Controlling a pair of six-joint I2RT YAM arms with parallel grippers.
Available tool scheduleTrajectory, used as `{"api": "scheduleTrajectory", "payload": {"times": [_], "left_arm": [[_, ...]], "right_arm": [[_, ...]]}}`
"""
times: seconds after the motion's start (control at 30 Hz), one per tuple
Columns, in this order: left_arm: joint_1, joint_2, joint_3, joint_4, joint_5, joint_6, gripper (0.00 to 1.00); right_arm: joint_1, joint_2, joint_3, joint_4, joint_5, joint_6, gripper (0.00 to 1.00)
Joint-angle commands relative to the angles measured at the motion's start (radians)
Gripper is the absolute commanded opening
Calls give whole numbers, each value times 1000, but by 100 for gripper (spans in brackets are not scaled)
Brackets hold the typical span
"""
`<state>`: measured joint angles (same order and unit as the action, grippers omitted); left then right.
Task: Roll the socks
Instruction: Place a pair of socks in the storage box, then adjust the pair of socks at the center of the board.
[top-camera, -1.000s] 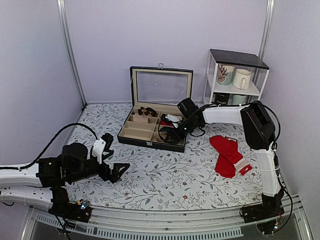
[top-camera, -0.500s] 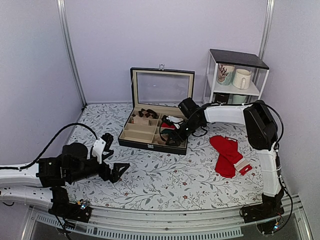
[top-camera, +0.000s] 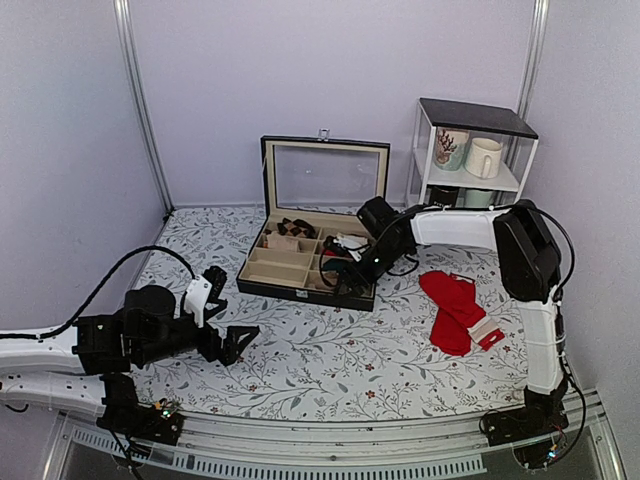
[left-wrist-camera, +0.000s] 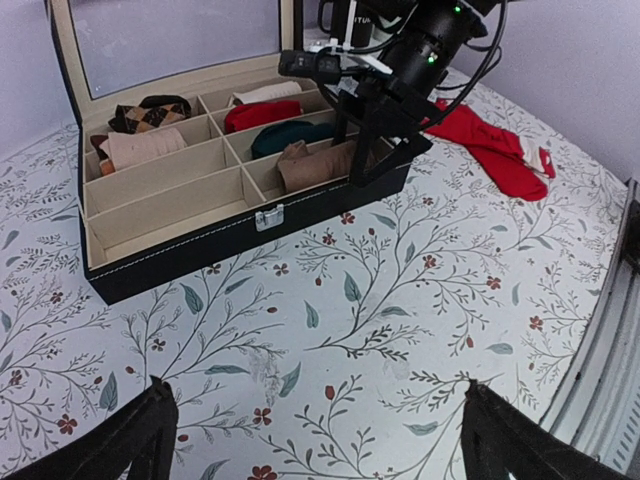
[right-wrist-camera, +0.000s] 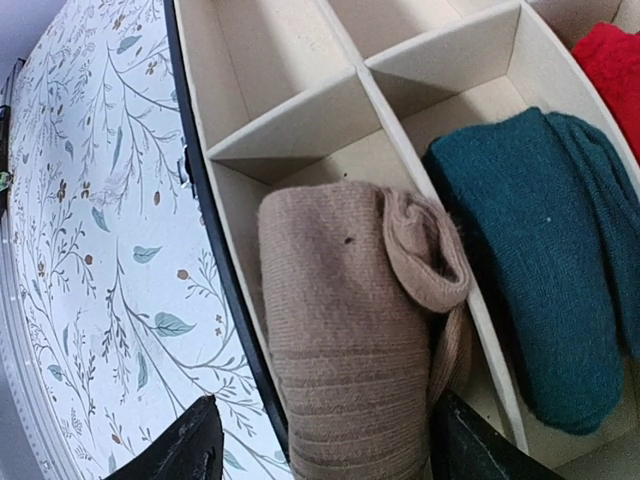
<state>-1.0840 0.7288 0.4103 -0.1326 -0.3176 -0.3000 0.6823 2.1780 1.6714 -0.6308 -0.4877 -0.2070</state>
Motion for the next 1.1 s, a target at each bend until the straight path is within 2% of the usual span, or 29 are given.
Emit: {"api": "scheduleTrajectory", "payload": {"times": [0.0, 0.17, 0.27, 0.37, 0.47, 0.83, 1.07], "left_arm": [[15, -3, 1, 15, 14, 6, 100], [16, 0, 1, 14, 15, 7, 100], [16, 0, 1, 13, 15, 6, 99], [18, -2, 1, 13, 14, 6, 99], [17, -2, 1, 13, 12, 6, 100], [18, 1, -2, 13, 15, 4, 99], [17, 6, -4, 11, 22, 1, 99]], "right_arm": [[8, -117, -37, 7, -12, 33, 71], [8, -195, -71, 75, 50, 78, 69], [8, -230, -77, 100, 38, 89, 65], [9, -213, -62, 87, 15, 92, 49], [9, -170, -43, 68, -13, 92, 38], [26, -84, -138, 143, -11, 138, 34], [25, -86, -263, 196, 120, 197, 32]]}}
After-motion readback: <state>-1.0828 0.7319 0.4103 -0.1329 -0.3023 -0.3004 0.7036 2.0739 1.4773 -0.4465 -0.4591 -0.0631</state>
